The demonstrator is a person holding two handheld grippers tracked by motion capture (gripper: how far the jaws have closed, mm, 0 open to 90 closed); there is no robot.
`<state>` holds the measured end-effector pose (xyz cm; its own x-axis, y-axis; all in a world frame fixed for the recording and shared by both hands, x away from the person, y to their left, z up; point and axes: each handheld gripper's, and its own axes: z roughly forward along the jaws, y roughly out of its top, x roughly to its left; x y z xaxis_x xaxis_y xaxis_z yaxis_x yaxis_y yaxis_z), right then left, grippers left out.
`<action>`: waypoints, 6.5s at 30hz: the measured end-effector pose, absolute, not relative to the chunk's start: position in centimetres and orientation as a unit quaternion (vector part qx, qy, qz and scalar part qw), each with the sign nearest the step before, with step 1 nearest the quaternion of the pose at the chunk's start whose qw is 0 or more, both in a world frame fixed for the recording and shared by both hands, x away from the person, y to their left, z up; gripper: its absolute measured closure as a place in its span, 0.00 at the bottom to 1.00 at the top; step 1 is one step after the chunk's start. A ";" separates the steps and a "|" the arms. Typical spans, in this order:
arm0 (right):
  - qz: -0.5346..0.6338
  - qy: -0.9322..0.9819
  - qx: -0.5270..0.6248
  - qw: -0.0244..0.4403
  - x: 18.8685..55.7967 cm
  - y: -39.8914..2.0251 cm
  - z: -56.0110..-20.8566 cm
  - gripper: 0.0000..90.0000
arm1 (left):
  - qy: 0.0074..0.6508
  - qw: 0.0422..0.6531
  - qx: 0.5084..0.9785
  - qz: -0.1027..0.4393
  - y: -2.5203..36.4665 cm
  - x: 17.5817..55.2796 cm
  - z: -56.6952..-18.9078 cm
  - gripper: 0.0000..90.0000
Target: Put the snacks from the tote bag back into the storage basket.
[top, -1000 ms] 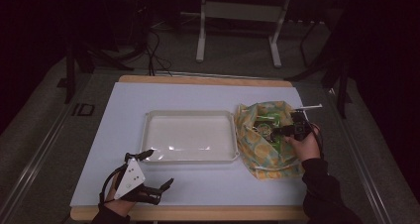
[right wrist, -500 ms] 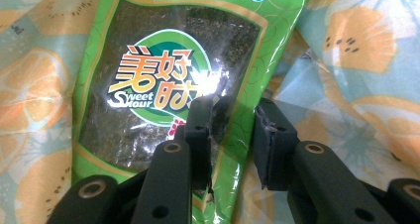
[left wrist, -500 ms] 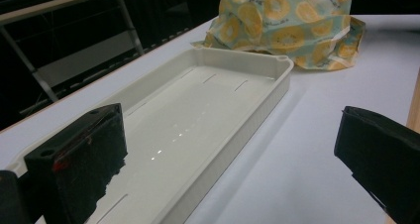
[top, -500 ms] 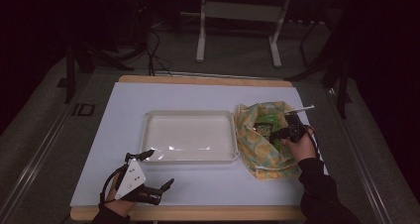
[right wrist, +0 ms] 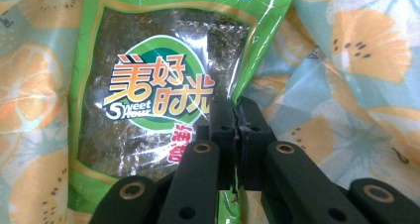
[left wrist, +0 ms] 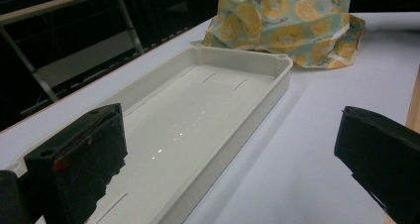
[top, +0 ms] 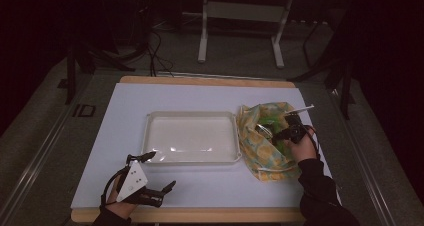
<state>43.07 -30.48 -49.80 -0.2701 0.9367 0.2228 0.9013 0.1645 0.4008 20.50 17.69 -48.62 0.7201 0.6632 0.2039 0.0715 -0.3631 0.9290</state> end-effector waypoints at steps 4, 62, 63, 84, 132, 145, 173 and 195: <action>0.230 0.763 0.602 0.039 43.1 -30.4 -49.7 0.99 | 0.238 0.512 0.773 0.290 17.7 20.5 -48.6 0.00; 0.340 0.699 0.626 0.065 38.2 -37.1 -42.4 0.99 | 0.240 0.514 0.772 0.288 17.6 20.5 -48.6 0.00; 0.344 0.696 0.627 0.068 38.0 -37.4 -42.2 0.99 | 0.240 0.514 0.772 0.288 17.6 20.5 -48.6 0.00; 0.375 0.673 0.633 0.077 36.2 -39.7 -40.5 0.99 | 0.240 0.514 0.771 0.289 17.6 20.5 -48.5 0.00; 0.427 0.694 0.573 0.088 37.2 -33.4 -33.6 0.99 | 0.235 0.514 0.771 0.294 17.6 20.4 -48.5 0.00; 0.431 0.712 0.549 0.076 38.0 -29.8 -33.3 0.99 | 0.234 0.514 0.771 0.294 17.6 20.4 -48.5 0.00; 0.449 0.734 0.508 0.037 39.2 -22.1 -34.8 0.99 | 0.225 0.516 0.771 0.297 17.4 20.1 -48.3 0.00; 0.459 0.723 0.516 -0.001 39.6 -18.6 -39.1 0.99 | 0.222 0.514 0.773 0.298 17.4 20.1 -48.3 0.00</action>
<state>39.59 -18.56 -39.07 -0.4674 0.7457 0.4748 0.7471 0.0460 0.6631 20.09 17.37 -48.29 0.7239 0.6498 0.2319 0.0382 -0.3734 0.9269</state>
